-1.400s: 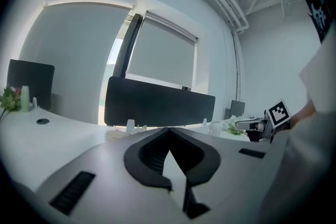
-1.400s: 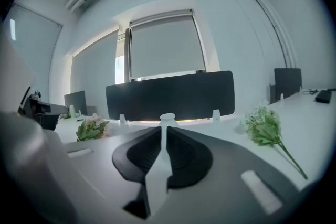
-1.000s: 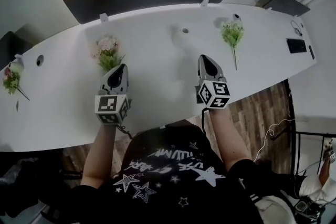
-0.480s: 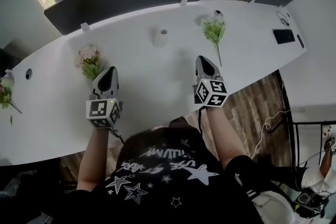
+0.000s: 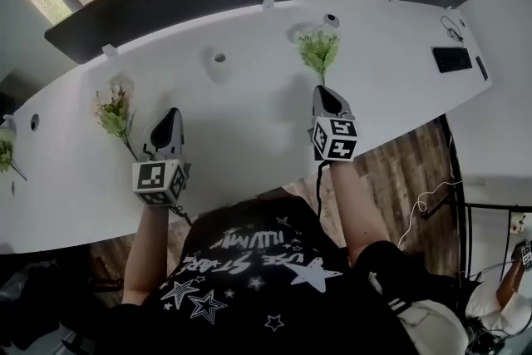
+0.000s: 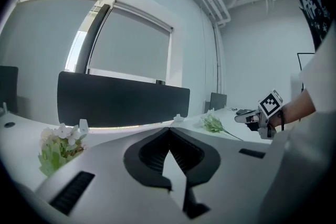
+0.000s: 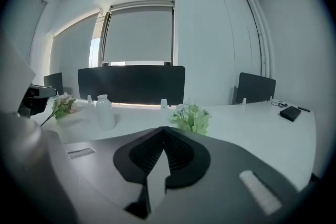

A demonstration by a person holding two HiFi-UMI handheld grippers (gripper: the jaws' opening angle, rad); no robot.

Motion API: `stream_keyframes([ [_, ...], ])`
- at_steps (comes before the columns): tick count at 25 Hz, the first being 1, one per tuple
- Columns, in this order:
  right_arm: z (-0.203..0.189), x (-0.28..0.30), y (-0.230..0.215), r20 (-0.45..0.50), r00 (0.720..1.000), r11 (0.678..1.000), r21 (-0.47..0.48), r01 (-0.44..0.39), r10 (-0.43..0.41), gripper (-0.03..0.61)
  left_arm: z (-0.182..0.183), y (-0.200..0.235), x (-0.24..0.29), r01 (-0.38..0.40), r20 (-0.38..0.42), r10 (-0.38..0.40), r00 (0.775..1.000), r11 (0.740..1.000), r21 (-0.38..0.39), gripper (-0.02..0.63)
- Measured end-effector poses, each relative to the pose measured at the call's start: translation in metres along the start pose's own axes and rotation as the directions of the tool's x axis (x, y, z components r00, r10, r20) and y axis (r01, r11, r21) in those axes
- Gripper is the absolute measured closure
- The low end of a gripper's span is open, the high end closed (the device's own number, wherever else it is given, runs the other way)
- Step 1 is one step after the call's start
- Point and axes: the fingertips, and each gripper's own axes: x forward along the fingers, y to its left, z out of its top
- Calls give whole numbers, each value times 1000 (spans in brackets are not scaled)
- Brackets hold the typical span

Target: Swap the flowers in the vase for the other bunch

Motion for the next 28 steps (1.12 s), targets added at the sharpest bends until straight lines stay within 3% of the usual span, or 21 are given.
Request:
stream_keyframes([
  [7, -1, 18, -67, -73, 994, 990, 122, -69, 79, 575, -3, -38, 28, -46, -29, 46, 999, 999, 15, 607],
  [11, -6, 31, -90, -160, 966, 961, 220, -165, 203, 575, -2, -50, 42, -78, -26, 78, 997, 997, 17, 607],
  [15, -19, 43, -99, -250, 913, 918, 317, -236, 321, 530, -5, -62, 51, -115, -24, 115, 993, 993, 18, 607],
  [19, -32, 58, -93, -355, 834, 886, 354, -300, 424, 423, -4, -61, 54, -190, -22, 191, 981, 981, 30, 607],
  [25, -46, 82, -83, -466, 723, 847, 420, -327, 510, 388, -12, -60, 49, -244, -26, 245, 969, 969, 37, 607],
  [28, -57, 91, -78, -521, 674, 842, 439, -313, 523, 382, -15, -56, 46, -271, -26, 272, 962, 962, 31, 607],
])
